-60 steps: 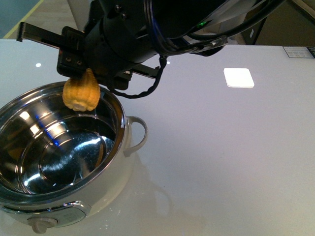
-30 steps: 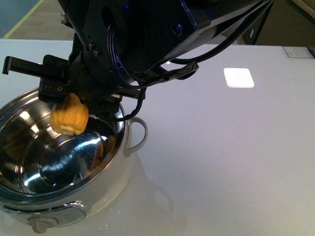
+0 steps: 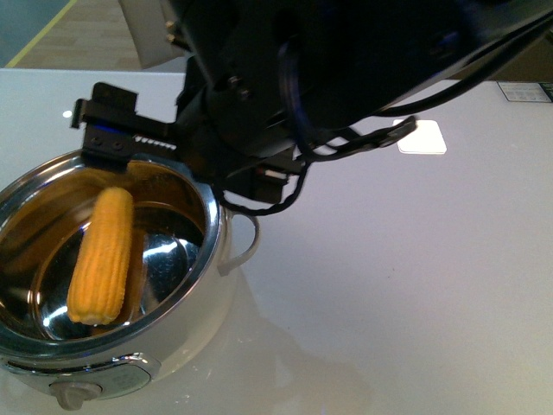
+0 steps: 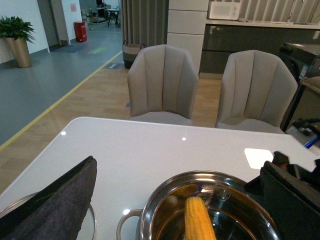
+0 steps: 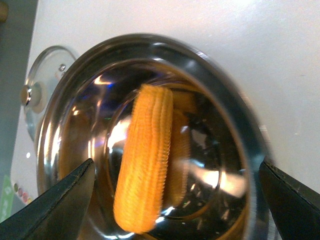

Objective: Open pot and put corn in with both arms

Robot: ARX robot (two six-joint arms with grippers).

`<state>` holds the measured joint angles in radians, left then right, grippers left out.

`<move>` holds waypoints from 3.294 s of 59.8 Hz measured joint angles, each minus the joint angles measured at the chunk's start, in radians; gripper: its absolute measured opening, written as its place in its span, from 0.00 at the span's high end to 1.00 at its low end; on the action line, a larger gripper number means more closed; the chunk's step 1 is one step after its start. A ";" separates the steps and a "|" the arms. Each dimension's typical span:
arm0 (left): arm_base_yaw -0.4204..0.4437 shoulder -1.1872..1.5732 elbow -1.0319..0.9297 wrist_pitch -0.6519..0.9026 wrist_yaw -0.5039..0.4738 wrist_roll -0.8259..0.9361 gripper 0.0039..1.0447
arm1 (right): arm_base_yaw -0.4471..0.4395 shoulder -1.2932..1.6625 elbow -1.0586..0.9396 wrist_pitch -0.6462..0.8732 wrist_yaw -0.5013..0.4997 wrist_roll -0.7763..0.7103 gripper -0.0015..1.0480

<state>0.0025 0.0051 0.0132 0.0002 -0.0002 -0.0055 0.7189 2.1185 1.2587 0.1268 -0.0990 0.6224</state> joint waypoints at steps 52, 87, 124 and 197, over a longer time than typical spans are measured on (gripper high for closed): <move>0.000 0.000 0.000 0.000 0.000 0.000 0.07 | -0.364 -1.040 -0.794 0.179 0.360 -0.408 0.16; 0.000 0.000 0.000 0.000 0.000 0.000 0.07 | -0.576 -1.375 -1.158 0.506 0.235 -0.617 0.98; 0.000 0.000 0.000 0.000 0.000 0.000 0.07 | -0.716 -1.699 -1.241 0.292 0.101 -0.618 0.98; 0.000 0.000 0.000 0.000 0.000 0.000 0.07 | -0.716 -2.112 -1.241 -0.126 0.101 -0.620 0.73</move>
<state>0.0025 0.0051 0.0132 0.0002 -0.0002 -0.0051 0.0032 0.0063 0.0177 0.0013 0.0021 0.0029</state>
